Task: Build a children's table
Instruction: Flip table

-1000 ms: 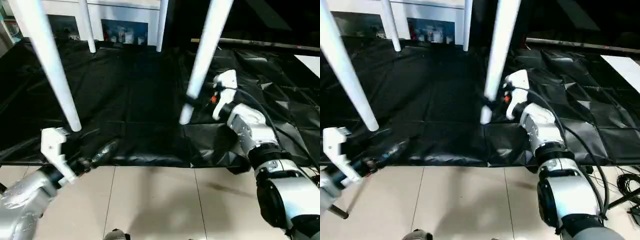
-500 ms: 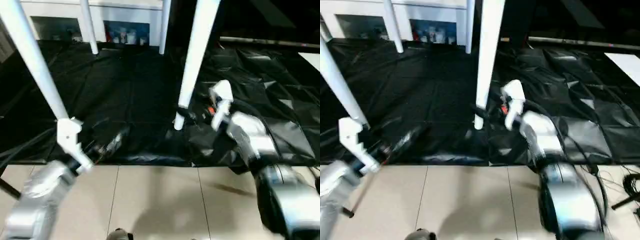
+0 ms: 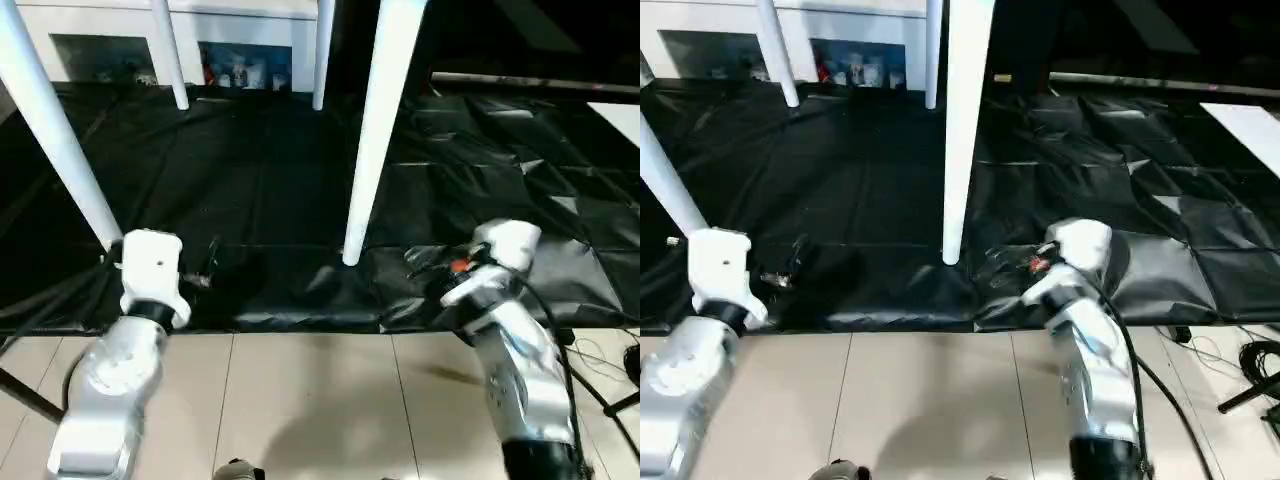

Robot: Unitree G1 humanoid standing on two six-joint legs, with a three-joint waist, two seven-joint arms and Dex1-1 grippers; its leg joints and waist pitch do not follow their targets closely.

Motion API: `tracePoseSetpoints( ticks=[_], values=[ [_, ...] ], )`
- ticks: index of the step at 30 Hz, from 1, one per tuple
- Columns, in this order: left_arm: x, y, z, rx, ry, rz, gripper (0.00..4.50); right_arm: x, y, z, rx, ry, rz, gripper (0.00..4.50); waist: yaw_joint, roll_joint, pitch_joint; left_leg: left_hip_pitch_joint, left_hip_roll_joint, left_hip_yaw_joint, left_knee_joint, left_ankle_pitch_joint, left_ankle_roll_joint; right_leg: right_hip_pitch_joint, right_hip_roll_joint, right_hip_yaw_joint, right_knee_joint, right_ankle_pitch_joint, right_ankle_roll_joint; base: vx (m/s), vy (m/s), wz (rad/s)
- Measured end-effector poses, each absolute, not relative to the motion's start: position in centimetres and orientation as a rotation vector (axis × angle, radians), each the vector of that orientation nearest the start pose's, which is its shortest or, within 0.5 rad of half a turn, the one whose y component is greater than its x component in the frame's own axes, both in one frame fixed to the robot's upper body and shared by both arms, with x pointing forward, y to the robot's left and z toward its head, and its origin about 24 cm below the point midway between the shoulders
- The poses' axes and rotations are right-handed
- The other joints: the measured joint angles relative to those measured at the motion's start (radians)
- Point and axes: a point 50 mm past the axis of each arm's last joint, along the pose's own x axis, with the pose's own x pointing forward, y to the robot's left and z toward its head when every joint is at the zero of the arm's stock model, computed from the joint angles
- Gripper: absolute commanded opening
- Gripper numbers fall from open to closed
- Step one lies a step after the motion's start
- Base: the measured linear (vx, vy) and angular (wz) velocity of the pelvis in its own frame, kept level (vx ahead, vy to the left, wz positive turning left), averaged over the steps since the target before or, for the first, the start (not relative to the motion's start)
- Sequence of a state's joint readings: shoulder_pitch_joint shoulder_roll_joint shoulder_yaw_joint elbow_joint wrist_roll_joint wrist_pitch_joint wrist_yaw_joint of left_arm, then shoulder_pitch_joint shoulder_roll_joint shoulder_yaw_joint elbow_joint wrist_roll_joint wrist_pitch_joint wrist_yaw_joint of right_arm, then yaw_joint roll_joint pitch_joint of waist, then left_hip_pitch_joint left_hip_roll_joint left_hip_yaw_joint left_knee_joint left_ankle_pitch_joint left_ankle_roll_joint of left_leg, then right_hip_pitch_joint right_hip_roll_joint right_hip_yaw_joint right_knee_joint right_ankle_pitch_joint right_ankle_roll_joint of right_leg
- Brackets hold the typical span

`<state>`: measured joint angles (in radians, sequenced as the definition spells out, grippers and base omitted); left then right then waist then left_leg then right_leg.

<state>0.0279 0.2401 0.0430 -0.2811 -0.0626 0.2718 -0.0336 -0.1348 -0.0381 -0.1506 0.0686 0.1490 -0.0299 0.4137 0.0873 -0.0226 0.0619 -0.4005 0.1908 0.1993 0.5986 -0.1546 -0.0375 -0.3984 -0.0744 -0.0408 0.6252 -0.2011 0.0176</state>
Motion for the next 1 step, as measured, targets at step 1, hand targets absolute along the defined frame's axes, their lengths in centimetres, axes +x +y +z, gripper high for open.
tracePoseSetpoints(
  ticks=[1],
  values=[
    [24.54,19.43,8.26,0.178,0.006,0.009,3.85,27.23,-16.38,6.11,0.066,-0.100,0.302,4.46,0.000,0.000,0.000,-0.001,0.000,0.000,0.000,0.000,0.000,0.000,0.000,0.000,-0.001,0.000,0.001,0.000,0.000,0.00]
  ],
)
